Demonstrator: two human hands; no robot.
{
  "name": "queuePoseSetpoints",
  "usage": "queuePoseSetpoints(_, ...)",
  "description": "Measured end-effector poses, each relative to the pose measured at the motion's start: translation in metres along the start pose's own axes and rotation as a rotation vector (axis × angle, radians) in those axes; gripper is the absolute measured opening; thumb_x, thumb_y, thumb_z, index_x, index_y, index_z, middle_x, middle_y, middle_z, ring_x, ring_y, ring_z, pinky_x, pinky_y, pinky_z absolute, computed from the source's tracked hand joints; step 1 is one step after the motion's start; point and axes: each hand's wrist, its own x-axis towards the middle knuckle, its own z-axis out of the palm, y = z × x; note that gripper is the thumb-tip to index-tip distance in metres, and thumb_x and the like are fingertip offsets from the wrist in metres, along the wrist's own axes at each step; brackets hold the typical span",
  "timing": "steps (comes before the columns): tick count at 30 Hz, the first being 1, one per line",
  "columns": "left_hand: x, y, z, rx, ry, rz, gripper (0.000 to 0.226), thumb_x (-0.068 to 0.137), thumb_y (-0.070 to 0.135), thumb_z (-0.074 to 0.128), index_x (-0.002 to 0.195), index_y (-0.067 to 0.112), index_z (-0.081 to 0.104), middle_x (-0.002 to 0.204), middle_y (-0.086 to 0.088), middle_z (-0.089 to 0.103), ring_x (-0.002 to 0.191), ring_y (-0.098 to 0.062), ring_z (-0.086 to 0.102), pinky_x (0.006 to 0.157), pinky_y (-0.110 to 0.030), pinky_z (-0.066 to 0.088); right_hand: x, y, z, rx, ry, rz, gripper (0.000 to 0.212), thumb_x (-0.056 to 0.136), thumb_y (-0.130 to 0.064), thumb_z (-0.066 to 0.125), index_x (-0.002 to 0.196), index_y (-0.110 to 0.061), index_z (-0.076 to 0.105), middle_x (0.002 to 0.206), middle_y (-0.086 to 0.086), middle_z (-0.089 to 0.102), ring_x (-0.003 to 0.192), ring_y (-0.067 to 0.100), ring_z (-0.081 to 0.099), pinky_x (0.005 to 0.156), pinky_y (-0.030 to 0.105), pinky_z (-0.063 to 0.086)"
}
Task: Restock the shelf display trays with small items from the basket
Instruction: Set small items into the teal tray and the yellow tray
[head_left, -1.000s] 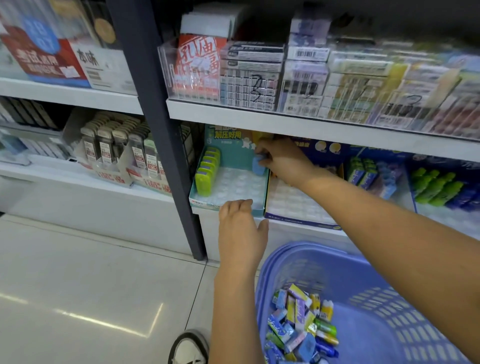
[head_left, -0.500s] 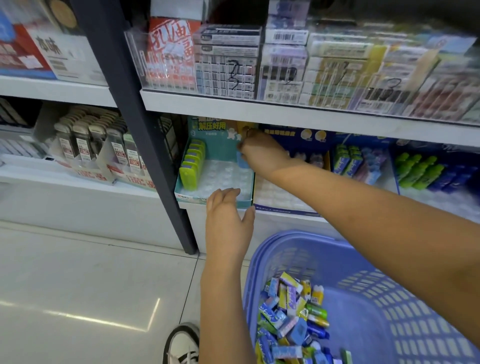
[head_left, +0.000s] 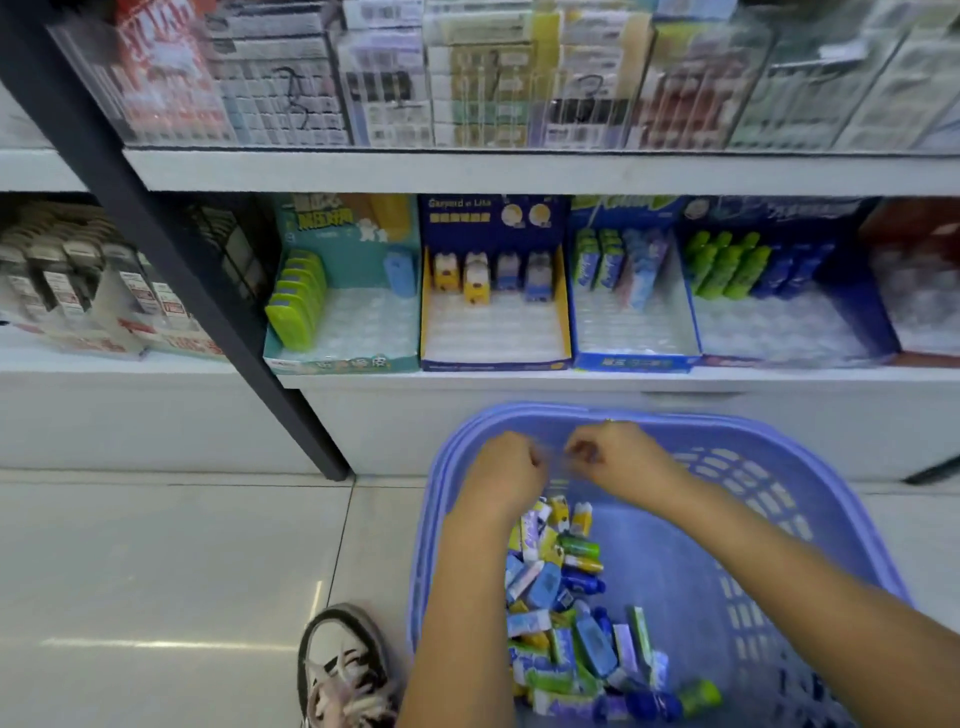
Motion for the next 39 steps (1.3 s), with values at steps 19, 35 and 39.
queuePoseSetpoints(19, 0.077, -0.045, 0.140, 0.679, -0.265, 0.262, 0.045, 0.090, -0.001, 0.039, 0.134, 0.006, 0.044, 0.139, -0.014, 0.045, 0.130, -0.025, 0.039, 0.104, -0.034, 0.030, 0.042, 0.114, 0.138, 0.308, -0.193, 0.520, 0.013, 0.089, -0.021, 0.059, 0.091, -0.010, 0.065, 0.102, 0.019, 0.066, 0.095, 0.028, 0.063, 0.075, 0.034, 0.045)
queuePoseSetpoints(35, 0.069, -0.020, 0.155, 0.673, -0.236, 0.001, 0.030, 0.089, 0.003, 0.051, 0.119, 0.006, 0.057, 0.124, -0.014, 0.058, 0.118, -0.030, 0.052, 0.092, -0.039, 0.044, -0.004, 0.148, 0.040, 1.023, -0.429, 0.414, 0.019, 0.088, 0.010, 0.054, 0.100, -0.004, 0.053, 0.077, 0.011, 0.062, 0.055, 0.013, 0.064, 0.051, 0.018, 0.051)
queuePoseSetpoints(39, 0.062, 0.007, 0.116, 0.192, -0.222, -0.139, 0.030, 0.085, 0.017, 0.068, 0.112, 0.004, 0.062, 0.112, -0.013, 0.064, 0.103, -0.028, 0.060, 0.084, -0.037, 0.048, -0.013, 0.127, 0.003, 1.237, -0.345, 0.259, 0.006, 0.089, -0.001, 0.058, 0.088, -0.007, 0.057, 0.081, 0.011, 0.065, 0.066, 0.014, 0.068, 0.063, 0.021, 0.055)
